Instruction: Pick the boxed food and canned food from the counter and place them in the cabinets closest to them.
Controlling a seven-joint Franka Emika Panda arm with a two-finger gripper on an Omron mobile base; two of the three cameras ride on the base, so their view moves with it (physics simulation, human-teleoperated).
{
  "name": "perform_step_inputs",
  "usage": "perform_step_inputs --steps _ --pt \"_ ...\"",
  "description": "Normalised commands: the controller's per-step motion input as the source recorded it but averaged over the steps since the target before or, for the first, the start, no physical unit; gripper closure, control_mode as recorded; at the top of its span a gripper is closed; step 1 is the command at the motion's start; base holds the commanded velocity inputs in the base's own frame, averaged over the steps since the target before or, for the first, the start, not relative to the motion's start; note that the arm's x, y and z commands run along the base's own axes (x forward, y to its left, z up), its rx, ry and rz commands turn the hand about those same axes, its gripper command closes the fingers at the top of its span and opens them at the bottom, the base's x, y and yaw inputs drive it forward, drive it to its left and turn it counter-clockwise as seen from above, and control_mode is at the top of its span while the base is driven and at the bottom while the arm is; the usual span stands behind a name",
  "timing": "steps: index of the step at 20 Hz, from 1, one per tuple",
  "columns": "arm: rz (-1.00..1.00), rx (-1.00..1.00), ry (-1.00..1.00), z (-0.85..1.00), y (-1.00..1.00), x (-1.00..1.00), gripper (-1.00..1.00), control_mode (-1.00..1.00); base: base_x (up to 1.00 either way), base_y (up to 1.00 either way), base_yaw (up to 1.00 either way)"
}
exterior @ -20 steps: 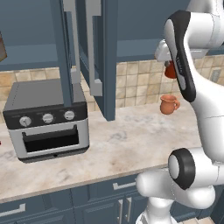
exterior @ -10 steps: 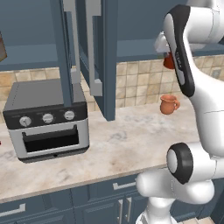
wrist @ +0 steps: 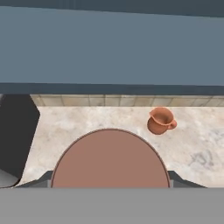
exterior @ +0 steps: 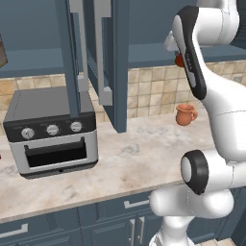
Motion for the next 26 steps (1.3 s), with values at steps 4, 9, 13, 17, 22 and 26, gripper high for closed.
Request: perform_step_inputs --steps 4,9,13,17,22,26 --pt "0.00 -0.02 -0.08 0.10 0.00 0.45 1.00 -1.00 0.00 0.00 0.00" --pt "0.00 -0.01 -0.08 0.08 0.00 0.43 1.00 -1.00 0.00 0.00 0.00" --pt "0.00 0.00 -0.06 0.01 0.00 0.41 1.00 -1.00 0.00 0.00 0.00" --pt "0.00 0.00 -0.04 0.00 0.00 0.30 1.00 -1.00 0.00 0.00 0.00" --pt "0.00 -0.02 -0.04 0.00 0.00 0.03 1.00 -1.00 0.00 0.00 0.00" --pt "0.00 0.00 0.00 -0.02 0.00 0.01 1.00 -1.00 0.00 0.00 0.00"
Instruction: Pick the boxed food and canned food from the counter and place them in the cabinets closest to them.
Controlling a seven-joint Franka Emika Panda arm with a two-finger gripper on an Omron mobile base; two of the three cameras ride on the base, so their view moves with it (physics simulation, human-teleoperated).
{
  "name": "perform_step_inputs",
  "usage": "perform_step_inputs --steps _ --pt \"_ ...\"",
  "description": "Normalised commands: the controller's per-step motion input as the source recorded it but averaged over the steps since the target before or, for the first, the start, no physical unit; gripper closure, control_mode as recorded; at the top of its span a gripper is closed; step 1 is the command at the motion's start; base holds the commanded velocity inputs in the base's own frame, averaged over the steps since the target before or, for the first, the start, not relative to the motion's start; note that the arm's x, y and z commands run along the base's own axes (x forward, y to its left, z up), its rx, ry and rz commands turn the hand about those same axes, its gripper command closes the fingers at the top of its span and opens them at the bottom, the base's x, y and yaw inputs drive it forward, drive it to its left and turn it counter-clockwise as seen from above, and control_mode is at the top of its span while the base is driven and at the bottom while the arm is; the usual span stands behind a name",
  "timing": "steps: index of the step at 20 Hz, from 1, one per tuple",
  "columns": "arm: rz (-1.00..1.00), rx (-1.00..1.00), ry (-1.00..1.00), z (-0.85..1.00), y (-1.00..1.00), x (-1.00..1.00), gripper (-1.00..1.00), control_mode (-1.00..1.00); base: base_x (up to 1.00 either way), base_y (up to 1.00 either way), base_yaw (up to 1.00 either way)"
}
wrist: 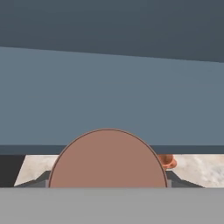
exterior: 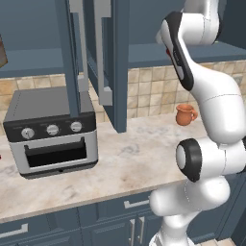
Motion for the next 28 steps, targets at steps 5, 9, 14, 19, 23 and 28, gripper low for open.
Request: perform_step_inputs --steps 5,9,14,19,23,28 --pt "0.00 0.00 0.00 -0.14 0.00 0.10 1.00 -1.00 0.00 0.00 0.00" --pt "0.00 0.00 0.00 -0.05 0.00 0.23 1.00 -1.00 0.00 0.00 0.00" --pt "0.00 0.00 0.00 -0.05 0.00 0.40 1.00 -1.00 0.00 0.00 0.00" --pt "0.00 0.00 0.00 -0.03 0.00 0.45 1.00 -1.00 0.00 0.00 0.00" --pt "0.00 0.00 0.00 0.00 0.00 0.47 1.00 -1.00 0.00 0.00 0.00" --pt "0.00 0.00 0.00 0.00 0.00 0.49 1.00 -1.00 0.00 0.00 0.00"
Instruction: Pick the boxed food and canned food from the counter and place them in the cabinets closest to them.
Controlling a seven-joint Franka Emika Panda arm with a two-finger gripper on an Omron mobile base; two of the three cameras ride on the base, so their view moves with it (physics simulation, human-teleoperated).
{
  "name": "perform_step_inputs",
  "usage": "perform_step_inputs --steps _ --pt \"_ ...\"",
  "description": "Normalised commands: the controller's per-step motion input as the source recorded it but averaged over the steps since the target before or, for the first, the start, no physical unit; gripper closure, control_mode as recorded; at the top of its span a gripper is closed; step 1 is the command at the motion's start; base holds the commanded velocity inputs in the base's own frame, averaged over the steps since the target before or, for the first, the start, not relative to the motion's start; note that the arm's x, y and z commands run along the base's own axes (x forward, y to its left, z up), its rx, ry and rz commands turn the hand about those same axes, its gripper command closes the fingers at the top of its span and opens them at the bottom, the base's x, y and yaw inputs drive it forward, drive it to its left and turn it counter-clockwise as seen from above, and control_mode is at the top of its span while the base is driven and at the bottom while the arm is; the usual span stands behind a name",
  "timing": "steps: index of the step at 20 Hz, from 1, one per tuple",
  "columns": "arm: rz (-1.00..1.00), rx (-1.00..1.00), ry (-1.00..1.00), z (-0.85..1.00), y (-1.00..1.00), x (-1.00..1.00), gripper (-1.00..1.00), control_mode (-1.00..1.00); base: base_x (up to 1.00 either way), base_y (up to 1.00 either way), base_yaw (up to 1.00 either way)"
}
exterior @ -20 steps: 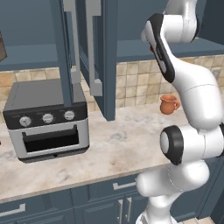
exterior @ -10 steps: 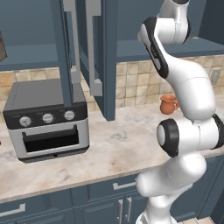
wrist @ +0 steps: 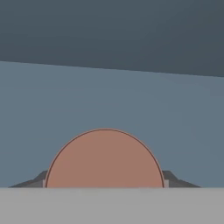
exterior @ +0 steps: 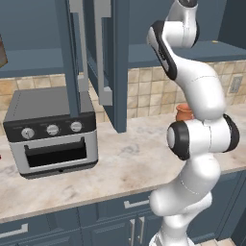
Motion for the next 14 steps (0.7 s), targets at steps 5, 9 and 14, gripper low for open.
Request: perform_step_inputs --steps 5,9,14 --pt "0.00 0.00 0.00 0.00 0.00 0.47 1.00 -1.00 0.00 0.00 0.00" --pt "0.00 0.00 0.00 0.00 0.00 0.43 1.00 -1.00 0.00 0.00 0.00" --pt "0.00 0.00 0.00 0.00 0.00 0.37 1.00 -1.00 0.00 0.00 0.00"
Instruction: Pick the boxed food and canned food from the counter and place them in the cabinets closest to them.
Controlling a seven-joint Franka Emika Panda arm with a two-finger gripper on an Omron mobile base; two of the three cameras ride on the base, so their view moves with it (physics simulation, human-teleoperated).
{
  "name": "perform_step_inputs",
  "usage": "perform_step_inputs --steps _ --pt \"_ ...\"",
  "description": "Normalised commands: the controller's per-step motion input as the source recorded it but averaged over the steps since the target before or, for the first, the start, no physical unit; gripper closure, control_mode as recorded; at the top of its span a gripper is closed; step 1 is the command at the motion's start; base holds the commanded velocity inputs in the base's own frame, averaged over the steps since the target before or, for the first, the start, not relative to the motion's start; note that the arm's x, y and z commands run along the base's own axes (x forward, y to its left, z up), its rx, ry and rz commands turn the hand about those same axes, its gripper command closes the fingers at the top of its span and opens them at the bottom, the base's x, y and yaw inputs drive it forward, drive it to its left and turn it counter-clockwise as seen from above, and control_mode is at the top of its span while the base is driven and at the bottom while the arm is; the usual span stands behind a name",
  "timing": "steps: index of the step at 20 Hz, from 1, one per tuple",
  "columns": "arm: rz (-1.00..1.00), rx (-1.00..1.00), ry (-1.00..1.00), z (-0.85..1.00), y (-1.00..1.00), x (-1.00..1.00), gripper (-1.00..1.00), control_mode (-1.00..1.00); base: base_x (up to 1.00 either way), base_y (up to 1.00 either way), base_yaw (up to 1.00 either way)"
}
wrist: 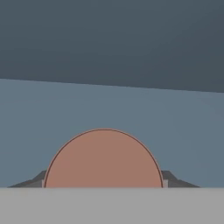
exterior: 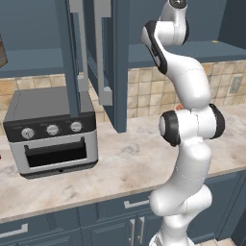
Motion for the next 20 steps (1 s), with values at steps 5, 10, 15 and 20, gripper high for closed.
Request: perform_step_inputs --steps 5,10,15,20 --pt "0.00 0.00 0.00 -0.01 0.00 0.34 1.00 -1.00 0.00 0.00 0.00" --pt "0.00 0.00 0.00 -0.03 0.00 0.33 -1.00 -1.00 0.00 0.00 0.00" --pt "0.00 0.00 0.00 -0.03 0.00 0.19 -1.00 -1.00 0.00 0.00 0.00" --pt "0.00 0.00 0.00 0.00 0.00 0.03 -1.00 -1.00 0.00 0.00 0.00"
